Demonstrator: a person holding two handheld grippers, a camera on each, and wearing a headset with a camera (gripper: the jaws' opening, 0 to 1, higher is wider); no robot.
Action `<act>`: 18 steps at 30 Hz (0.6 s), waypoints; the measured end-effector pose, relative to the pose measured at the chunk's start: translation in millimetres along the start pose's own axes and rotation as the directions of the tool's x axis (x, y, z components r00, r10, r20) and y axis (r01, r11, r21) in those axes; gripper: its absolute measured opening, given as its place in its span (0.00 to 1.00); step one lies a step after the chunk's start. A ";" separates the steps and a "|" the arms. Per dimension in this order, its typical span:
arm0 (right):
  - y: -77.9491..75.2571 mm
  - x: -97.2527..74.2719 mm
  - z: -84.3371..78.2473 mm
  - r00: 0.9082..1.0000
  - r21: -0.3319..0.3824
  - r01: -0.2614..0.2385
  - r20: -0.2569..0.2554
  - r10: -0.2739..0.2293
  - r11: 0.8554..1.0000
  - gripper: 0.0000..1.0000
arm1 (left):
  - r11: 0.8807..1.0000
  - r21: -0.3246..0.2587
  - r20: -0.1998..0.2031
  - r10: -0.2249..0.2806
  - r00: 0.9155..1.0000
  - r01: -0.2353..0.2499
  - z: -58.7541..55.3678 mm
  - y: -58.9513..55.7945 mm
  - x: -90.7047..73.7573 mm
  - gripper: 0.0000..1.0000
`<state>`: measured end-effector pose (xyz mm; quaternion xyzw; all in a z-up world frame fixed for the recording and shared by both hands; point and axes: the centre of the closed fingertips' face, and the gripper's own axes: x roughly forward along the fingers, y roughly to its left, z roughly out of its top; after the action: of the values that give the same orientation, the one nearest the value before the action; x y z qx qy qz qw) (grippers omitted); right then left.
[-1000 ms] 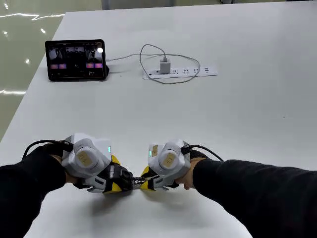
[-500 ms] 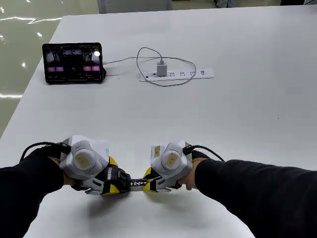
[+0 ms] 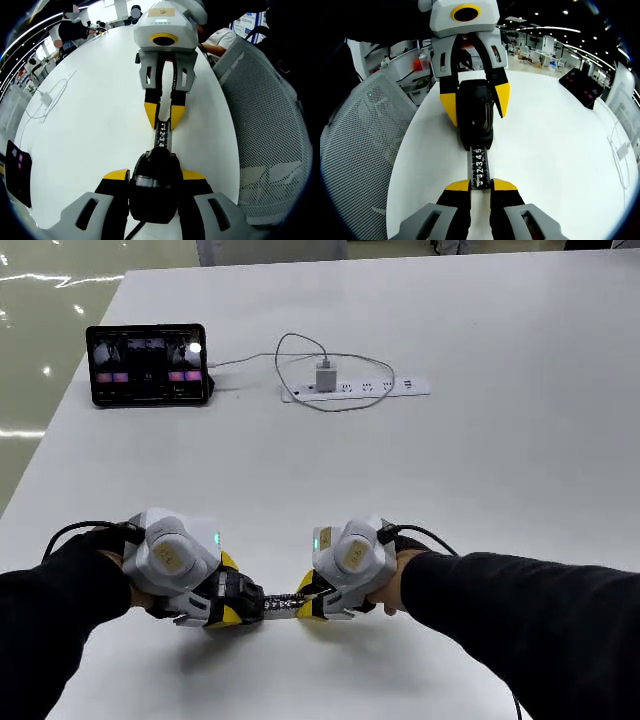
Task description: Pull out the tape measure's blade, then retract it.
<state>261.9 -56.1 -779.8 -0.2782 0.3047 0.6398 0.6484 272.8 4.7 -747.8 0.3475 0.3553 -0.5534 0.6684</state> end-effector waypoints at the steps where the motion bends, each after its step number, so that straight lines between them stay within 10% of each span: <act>1: -0.2 -0.4 -0.5 1.000 0.000 0.000 0.000 0.000 1.000 0.10 | 1.000 0.000 0.000 -0.001 1.000 0.001 0.2 -0.1 0.1 0.32; 18: -2.6 -6.1 -8.5 1.000 -0.002 0.002 0.006 -0.002 1.000 0.10 | 1.000 -0.008 -0.006 0.004 1.000 -0.004 0.4 -0.2 0.1 0.32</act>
<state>264.2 -66.6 -780.9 -0.2771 0.3017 0.6404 0.6497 272.6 4.2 -747.7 0.3471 0.3591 -0.5495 0.6698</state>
